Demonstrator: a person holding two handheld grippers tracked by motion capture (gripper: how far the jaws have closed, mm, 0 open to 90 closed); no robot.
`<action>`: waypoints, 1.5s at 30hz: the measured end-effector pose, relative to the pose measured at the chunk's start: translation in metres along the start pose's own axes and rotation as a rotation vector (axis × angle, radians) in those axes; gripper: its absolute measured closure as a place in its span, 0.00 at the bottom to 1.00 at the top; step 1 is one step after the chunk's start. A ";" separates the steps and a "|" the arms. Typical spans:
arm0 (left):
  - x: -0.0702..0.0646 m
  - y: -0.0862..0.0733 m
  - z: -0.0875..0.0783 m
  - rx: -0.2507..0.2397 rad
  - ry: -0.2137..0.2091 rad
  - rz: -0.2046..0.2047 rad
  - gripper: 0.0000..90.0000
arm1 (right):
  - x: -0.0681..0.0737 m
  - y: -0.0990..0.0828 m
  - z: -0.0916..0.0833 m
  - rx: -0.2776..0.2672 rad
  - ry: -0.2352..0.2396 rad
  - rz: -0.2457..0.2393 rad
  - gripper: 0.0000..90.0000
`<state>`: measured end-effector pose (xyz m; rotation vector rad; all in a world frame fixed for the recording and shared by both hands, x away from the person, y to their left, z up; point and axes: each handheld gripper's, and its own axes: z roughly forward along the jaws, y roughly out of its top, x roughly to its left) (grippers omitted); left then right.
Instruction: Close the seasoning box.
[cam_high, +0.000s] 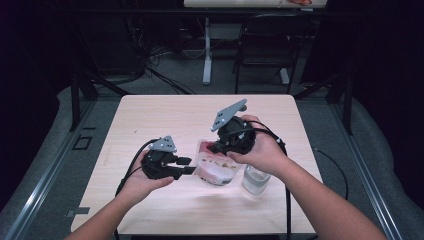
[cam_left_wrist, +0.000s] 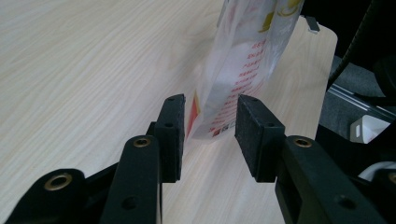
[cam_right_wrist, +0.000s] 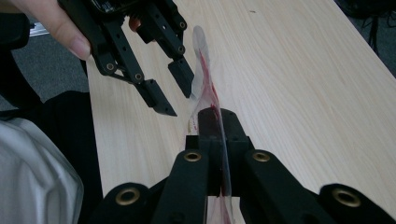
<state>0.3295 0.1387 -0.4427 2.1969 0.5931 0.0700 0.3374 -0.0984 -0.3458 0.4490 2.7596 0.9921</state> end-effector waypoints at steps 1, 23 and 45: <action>0.000 0.000 0.001 0.005 0.000 0.002 0.70 | 0.000 0.000 0.000 -0.003 0.001 0.000 1.00; 0.000 0.001 0.021 0.008 -0.069 0.053 0.55 | 0.000 0.004 -0.009 -0.032 0.004 -0.009 1.00; 0.001 -0.001 0.038 0.007 -0.086 0.075 0.50 | 0.001 0.011 -0.019 -0.055 -0.004 -0.024 1.00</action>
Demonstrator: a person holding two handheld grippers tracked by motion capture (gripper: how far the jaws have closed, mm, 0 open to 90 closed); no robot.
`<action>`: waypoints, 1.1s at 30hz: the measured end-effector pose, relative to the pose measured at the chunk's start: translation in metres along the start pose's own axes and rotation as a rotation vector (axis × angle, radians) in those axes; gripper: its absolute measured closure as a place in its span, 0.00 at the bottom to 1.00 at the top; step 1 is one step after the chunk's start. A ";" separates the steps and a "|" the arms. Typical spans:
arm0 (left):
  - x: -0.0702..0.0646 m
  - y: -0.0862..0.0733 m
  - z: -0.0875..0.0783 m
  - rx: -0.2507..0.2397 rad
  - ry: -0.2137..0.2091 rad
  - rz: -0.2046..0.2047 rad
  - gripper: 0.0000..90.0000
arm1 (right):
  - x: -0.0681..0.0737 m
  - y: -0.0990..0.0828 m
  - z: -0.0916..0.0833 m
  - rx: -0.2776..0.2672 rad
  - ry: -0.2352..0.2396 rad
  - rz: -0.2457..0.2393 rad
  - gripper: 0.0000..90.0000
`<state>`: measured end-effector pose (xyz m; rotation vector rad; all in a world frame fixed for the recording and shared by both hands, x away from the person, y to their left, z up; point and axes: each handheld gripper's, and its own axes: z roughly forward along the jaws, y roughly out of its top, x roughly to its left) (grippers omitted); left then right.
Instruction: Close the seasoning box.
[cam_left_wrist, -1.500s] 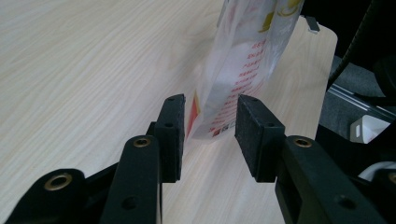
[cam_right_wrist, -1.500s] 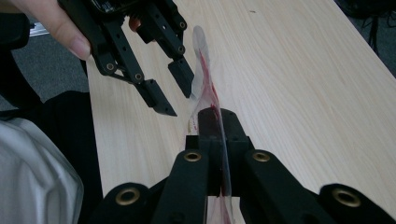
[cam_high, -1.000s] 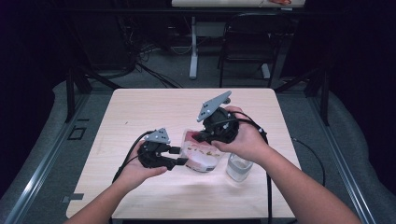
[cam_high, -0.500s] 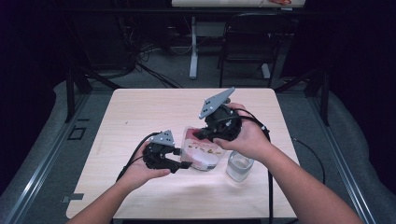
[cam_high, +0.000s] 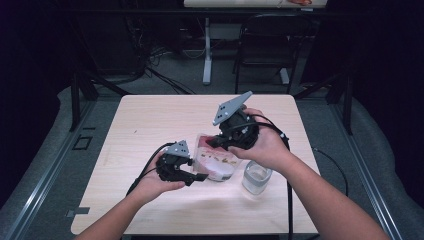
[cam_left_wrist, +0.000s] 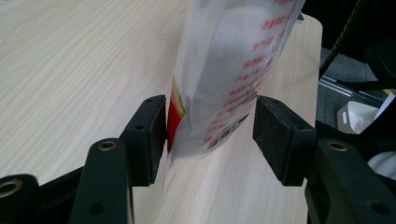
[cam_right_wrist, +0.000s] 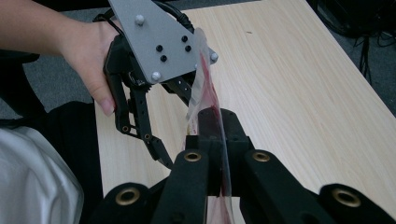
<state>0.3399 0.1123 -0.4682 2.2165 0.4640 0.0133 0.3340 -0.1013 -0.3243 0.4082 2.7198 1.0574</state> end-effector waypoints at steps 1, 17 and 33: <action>0.000 0.000 0.000 -0.001 -0.001 0.002 0.50 | 0.000 0.000 -0.001 0.002 -0.001 -0.002 1.00; 0.002 -0.005 0.010 -0.001 -0.018 -0.005 0.51 | 0.000 0.004 -0.009 -0.016 -0.009 -0.004 1.00; 0.004 -0.009 0.009 0.000 -0.049 0.005 0.63 | 0.002 0.002 -0.010 -0.015 0.002 -0.016 1.00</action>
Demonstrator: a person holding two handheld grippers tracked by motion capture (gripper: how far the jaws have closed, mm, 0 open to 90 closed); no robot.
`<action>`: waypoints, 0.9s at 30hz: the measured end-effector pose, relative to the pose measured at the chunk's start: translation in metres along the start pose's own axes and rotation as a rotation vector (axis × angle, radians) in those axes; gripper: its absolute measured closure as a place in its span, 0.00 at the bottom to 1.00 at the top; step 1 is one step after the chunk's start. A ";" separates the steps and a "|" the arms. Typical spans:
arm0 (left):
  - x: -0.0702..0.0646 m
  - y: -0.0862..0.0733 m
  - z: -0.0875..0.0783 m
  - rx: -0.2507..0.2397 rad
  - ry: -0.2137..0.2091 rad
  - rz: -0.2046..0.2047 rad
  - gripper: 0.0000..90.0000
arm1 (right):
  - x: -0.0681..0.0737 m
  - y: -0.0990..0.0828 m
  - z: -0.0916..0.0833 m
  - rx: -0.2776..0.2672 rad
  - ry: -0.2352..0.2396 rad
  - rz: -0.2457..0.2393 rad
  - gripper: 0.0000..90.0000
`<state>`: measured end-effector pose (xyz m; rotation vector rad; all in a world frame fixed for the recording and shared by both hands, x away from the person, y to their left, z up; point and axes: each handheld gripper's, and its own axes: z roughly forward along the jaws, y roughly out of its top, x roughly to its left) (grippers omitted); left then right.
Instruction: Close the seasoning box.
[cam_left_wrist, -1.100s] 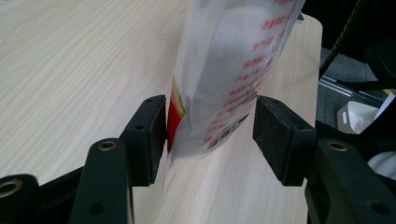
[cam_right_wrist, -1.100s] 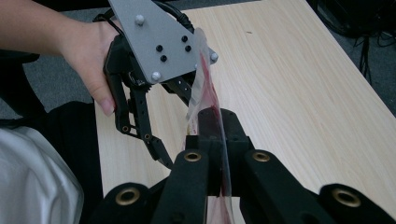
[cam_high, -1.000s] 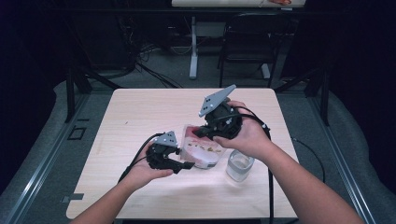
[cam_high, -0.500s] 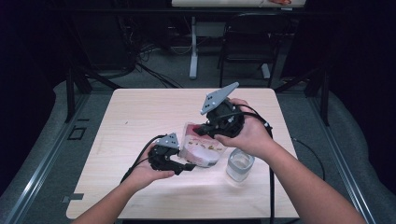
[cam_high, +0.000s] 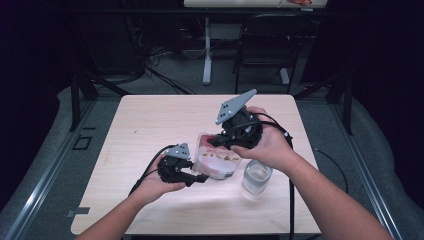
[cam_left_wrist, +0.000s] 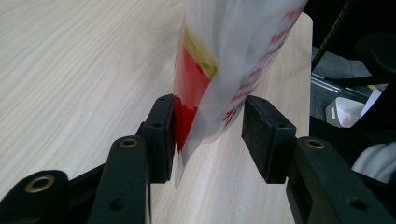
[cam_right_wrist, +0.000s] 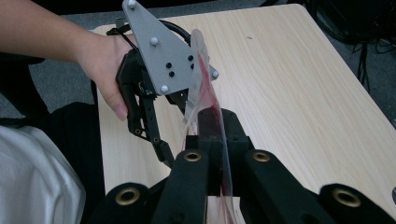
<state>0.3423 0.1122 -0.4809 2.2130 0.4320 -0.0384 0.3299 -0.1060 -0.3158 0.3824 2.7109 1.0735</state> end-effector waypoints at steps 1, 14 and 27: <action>-0.001 0.000 0.000 0.005 0.009 0.002 0.63 | 0.000 0.000 0.000 0.001 0.001 -0.001 1.00; -0.004 -0.001 -0.001 0.034 0.016 0.019 0.74 | 0.000 -0.004 0.001 0.007 0.012 -0.002 1.00; -0.006 0.003 -0.010 0.075 0.022 0.020 0.79 | -0.004 -0.011 -0.003 -0.006 0.010 0.025 1.00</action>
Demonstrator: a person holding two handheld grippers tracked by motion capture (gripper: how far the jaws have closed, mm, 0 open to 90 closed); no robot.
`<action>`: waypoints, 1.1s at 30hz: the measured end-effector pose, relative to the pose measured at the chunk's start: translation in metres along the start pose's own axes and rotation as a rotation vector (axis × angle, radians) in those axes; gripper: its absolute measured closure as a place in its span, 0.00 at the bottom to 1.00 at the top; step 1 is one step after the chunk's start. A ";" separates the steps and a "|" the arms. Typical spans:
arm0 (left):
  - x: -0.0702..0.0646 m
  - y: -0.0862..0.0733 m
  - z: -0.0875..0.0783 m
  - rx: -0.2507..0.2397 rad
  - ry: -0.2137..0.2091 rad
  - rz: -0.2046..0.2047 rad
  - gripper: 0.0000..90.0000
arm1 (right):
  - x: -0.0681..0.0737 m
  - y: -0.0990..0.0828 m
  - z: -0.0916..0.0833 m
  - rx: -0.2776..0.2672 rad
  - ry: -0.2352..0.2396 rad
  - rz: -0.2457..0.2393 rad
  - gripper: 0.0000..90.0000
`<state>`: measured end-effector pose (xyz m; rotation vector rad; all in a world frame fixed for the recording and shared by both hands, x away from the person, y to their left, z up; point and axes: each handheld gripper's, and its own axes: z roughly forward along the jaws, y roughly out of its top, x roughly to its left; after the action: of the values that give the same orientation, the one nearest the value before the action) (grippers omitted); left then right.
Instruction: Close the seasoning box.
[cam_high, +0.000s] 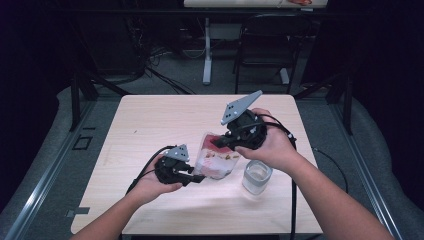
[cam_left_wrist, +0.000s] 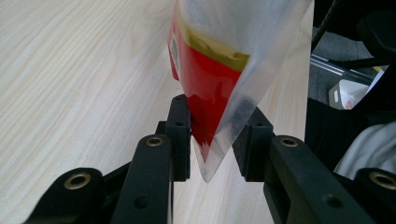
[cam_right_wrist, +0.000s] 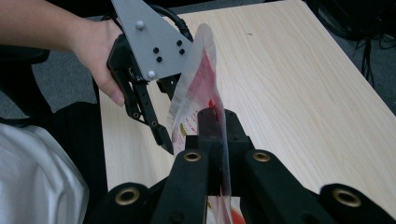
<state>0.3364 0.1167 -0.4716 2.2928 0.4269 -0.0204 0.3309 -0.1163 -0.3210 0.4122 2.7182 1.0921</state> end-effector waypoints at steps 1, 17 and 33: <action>0.000 0.000 0.000 -0.003 -0.009 -0.005 0.79 | -0.001 -0.001 0.000 0.000 -0.001 0.001 1.00; 0.000 0.001 -0.009 0.031 0.005 -0.011 0.81 | -0.005 -0.016 -0.002 -0.005 -0.012 0.043 1.00; 0.001 0.003 -0.023 0.070 0.024 -0.007 0.83 | -0.007 -0.038 -0.005 -0.017 -0.025 0.087 1.00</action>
<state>0.3360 0.1319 -0.4539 2.3626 0.4534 -0.0116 0.3294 -0.1478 -0.3432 0.5419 2.6902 1.1236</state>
